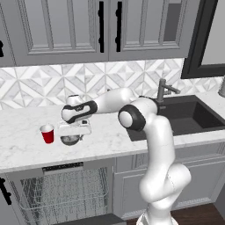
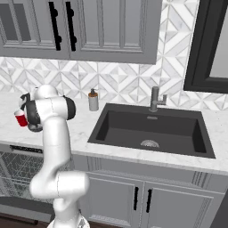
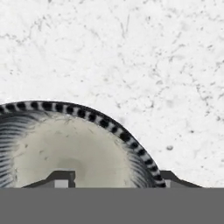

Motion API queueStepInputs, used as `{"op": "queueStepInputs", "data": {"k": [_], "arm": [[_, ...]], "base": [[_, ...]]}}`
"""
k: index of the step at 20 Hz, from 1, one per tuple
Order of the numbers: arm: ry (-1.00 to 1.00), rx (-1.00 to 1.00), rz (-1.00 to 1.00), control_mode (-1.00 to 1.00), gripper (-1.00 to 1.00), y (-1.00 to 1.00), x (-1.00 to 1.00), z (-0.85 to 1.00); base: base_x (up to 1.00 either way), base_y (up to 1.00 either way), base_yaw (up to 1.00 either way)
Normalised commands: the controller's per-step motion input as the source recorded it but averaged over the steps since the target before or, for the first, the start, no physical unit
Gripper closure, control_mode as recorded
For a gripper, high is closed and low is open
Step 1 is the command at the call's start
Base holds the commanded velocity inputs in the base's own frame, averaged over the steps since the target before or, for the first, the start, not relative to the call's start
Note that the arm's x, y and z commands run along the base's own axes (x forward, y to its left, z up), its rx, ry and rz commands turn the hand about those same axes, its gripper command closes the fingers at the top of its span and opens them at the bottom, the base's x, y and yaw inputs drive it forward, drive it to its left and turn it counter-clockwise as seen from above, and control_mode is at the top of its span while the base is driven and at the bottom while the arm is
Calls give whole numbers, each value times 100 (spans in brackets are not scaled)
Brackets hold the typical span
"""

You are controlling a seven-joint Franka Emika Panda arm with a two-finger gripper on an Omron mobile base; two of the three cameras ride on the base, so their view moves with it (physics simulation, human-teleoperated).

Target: Pick up the cup and bowl from the counter, place them in the dishwasher, and close the dishwasher door.

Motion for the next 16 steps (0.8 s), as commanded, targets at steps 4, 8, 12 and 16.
{"op": "queueStepInputs", "data": {"k": [4, 8, 12, 16], "arm": [[0, 0, 0, -100, 100, 0, 0, 0], [0, 0, 0, -100, 100, 0, -1, 0], [0, 0, -1, -100, 100, -27, -46, 0], [-1, 2, -1, -100, 100, -40, -62, 0]], "base": [[0, 0, 0], [0, 0, 0], [0, 0, 0], [0, 0, 0]]}}
